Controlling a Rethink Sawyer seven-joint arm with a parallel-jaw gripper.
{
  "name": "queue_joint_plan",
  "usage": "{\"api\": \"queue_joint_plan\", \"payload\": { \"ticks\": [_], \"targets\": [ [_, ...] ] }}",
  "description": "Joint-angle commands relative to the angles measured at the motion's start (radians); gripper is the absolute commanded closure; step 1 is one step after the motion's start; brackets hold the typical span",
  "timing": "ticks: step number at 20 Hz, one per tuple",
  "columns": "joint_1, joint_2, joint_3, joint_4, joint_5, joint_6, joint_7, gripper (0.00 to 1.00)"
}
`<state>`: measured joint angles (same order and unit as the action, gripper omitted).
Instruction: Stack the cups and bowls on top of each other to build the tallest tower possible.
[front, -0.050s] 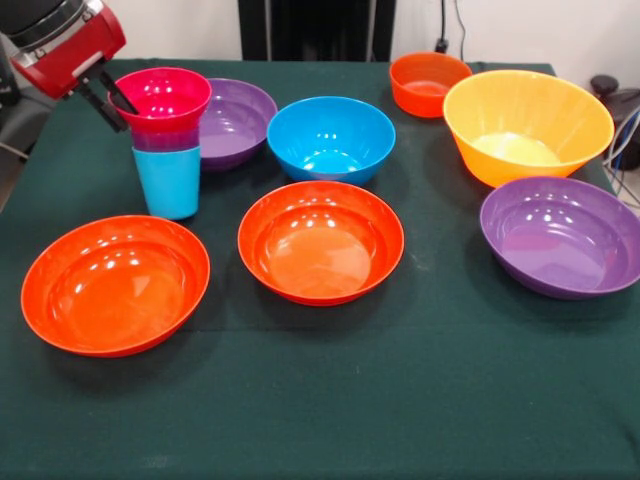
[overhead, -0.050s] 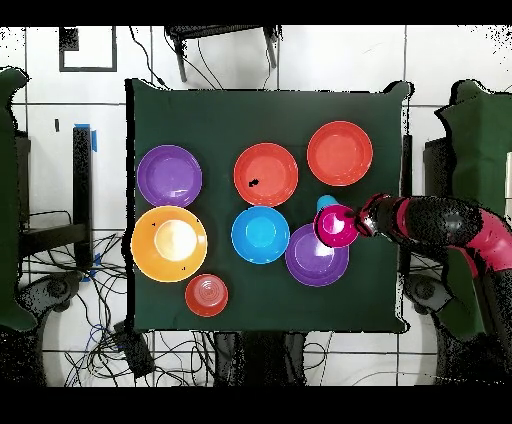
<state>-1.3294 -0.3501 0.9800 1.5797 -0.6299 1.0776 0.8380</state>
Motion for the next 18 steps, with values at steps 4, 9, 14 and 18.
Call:
{"api": "queue_joint_plan", "payload": {
  "ticks": [4,9,14,18],
  "targets": [
    [0.033,0.073,-0.033,0.037,-0.009,-0.044,-0.133,1.00],
    [0.037,0.081,-0.024,0.031,-0.005,-0.045,-0.144,1.00],
    [0.038,0.093,-0.017,0.028,-0.002,-0.053,-0.142,1.00],
    [0.043,0.092,-0.009,0.026,-0.007,-0.063,-0.141,1.00]
  ]
}}
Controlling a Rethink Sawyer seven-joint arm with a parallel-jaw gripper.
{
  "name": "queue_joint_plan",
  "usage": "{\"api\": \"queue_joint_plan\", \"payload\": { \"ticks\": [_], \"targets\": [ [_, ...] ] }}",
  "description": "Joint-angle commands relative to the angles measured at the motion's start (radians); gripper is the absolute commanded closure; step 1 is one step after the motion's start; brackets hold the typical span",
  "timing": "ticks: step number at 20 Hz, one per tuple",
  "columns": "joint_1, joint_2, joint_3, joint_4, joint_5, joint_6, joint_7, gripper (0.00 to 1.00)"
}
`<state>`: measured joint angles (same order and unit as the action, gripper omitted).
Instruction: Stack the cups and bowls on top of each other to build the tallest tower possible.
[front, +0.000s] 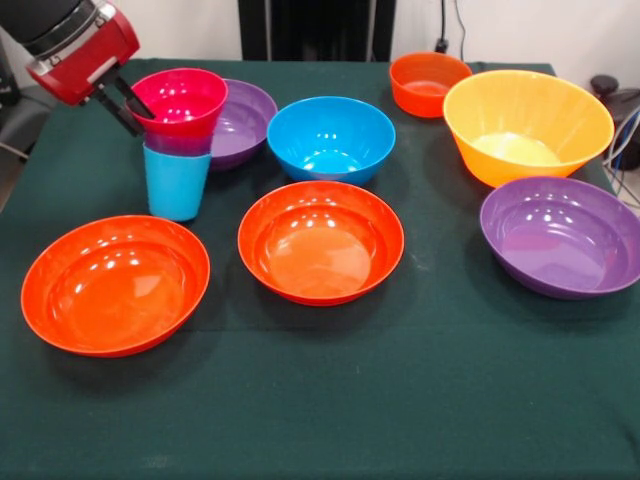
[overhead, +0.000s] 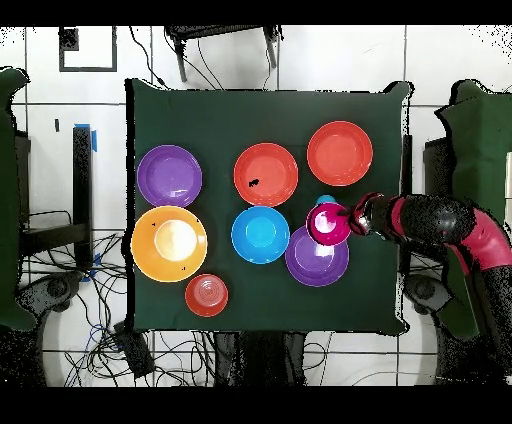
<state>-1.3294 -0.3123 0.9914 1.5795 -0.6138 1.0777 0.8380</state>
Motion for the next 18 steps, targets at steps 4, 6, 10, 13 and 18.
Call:
{"api": "queue_joint_plan", "payload": {
  "ticks": [4,6,10,13,18],
  "targets": [
    [0.046,0.057,-0.016,0.024,-0.024,-0.070,-0.136,1.00],
    [0.048,0.056,-0.014,0.023,-0.027,-0.075,-0.136,1.00],
    [0.054,0.060,-0.010,0.005,-0.034,-0.080,-0.154,1.00],
    [0.067,0.067,-0.007,-0.031,-0.036,-0.071,-0.181,1.00],
    [0.086,0.075,-0.002,-0.086,-0.035,-0.046,-0.222,1.00]
  ]
}}
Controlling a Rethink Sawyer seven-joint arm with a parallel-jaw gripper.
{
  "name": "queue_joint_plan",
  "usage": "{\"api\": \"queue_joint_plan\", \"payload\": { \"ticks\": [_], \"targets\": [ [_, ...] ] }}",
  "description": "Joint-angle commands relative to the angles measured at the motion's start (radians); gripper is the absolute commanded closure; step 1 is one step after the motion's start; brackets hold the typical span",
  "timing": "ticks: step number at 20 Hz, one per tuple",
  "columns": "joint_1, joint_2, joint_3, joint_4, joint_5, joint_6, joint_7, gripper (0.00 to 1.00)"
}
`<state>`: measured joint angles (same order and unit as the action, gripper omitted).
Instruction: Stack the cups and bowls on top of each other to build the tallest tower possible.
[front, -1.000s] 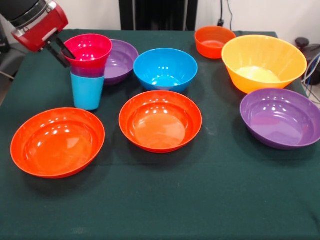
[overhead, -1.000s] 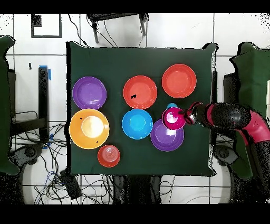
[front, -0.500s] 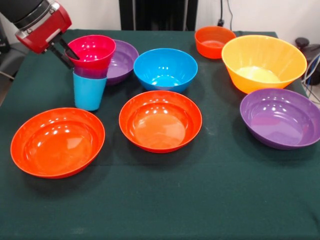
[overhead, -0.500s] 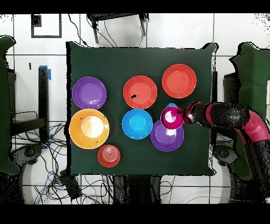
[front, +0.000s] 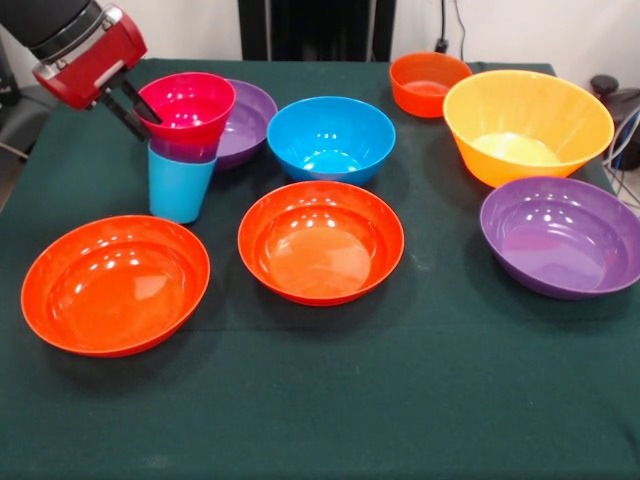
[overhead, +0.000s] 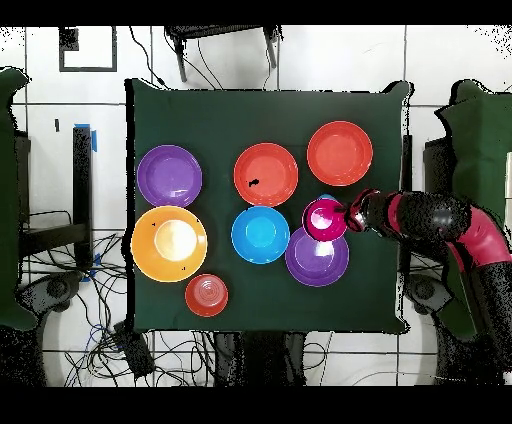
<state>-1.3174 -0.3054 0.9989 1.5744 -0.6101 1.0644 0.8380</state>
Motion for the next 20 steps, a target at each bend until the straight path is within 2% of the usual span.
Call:
{"api": "queue_joint_plan", "payload": {
  "ticks": [1,8,16,20],
  "targets": [
    [0.074,0.068,-0.010,-0.083,-0.039,-0.032,-0.224,1.00],
    [0.080,0.065,-0.012,-0.094,-0.043,-0.035,-0.226,1.00],
    [0.106,0.066,-0.017,-0.163,-0.055,0.004,-0.284,1.00],
    [0.112,0.060,-0.025,-0.167,-0.060,0.014,-0.285,1.00]
  ]
}}
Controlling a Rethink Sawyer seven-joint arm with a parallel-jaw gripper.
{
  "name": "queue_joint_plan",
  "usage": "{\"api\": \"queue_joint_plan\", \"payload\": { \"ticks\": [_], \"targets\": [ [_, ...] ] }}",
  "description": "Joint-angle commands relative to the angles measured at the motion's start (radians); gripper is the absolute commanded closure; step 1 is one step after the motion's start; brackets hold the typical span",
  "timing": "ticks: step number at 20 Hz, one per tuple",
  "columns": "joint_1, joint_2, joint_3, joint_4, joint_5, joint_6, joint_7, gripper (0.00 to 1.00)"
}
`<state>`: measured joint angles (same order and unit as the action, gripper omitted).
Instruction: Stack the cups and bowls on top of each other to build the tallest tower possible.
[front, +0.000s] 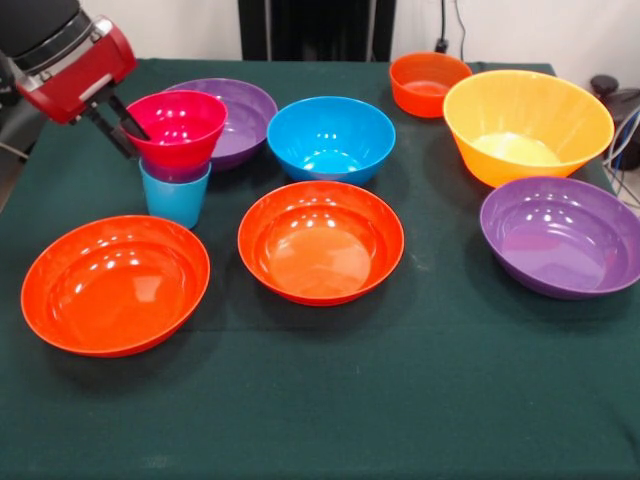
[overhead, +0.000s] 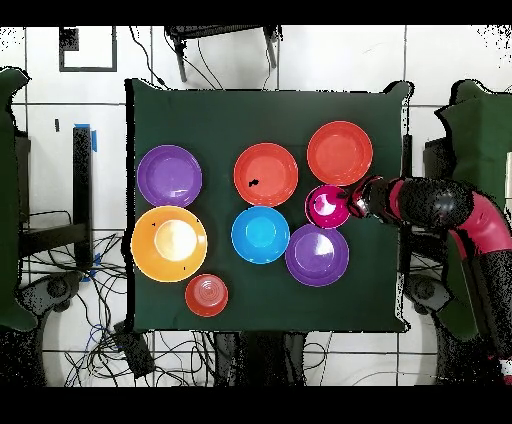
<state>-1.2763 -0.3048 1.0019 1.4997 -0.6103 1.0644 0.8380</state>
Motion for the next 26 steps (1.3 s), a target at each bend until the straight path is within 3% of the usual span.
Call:
{"api": "queue_joint_plan", "payload": {
  "ticks": [1,26],
  "targets": [
    [0.071,0.057,-0.029,-0.091,-0.061,0.012,-0.285,1.00],
    [0.020,-0.004,-0.058,0.018,-0.119,-0.054,-0.212,1.00]
  ]
}}
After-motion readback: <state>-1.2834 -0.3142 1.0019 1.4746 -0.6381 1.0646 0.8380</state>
